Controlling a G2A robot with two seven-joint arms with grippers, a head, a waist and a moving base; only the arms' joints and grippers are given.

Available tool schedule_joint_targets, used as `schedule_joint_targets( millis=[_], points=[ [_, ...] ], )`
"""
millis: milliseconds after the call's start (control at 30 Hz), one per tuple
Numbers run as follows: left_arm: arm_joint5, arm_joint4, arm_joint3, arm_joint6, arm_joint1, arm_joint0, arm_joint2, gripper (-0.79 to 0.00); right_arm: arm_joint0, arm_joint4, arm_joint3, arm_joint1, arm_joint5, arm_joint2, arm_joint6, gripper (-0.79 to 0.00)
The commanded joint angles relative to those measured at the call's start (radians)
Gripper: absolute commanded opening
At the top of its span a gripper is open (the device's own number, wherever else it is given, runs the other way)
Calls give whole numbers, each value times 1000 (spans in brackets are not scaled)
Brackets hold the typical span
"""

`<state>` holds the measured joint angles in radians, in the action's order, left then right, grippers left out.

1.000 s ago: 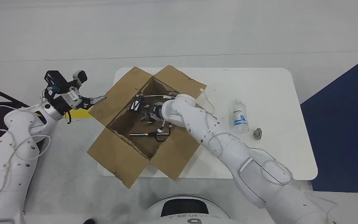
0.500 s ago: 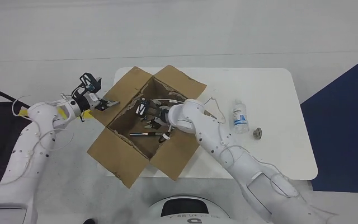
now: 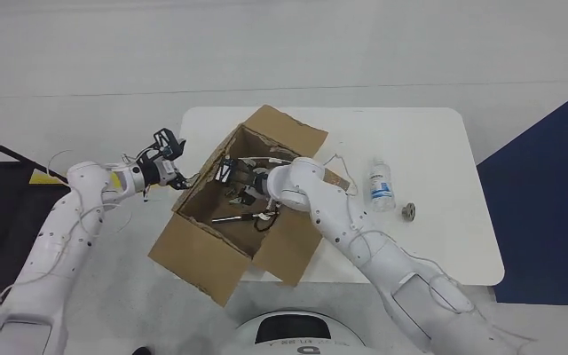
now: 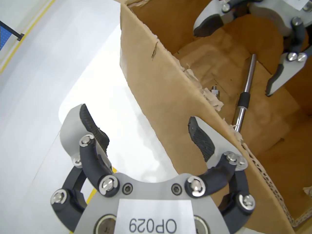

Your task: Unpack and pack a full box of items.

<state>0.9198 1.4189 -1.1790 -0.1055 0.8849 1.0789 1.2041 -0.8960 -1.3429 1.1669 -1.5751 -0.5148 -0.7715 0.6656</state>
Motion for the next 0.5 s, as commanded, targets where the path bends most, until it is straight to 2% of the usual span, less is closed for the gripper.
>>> schedule_joint_targets(
  millis=[0, 133, 233, 300, 467],
  points=[
    [11, -4, 2, -8, -1, 3, 1, 0, -3, 3, -9, -1, -14, 8, 2, 0],
    [26, 2, -2, -19, -3, 9, 3, 0, 44, 57, -91, -23, -51, 51, 46, 0],
    [26, -1, -3, -29, -3, 13, 5, 0, 94, 97, -177, -48, -62, 88, 47, -240],
    [27, -7, -7, -31, -2, 16, 4, 0, 127, 114, -240, -68, -58, 114, 41, -299],
    [33, -7, -16, -28, -1, 25, -7, 0, 198, 145, -387, -122, -52, 180, 26, -372]
  ],
)
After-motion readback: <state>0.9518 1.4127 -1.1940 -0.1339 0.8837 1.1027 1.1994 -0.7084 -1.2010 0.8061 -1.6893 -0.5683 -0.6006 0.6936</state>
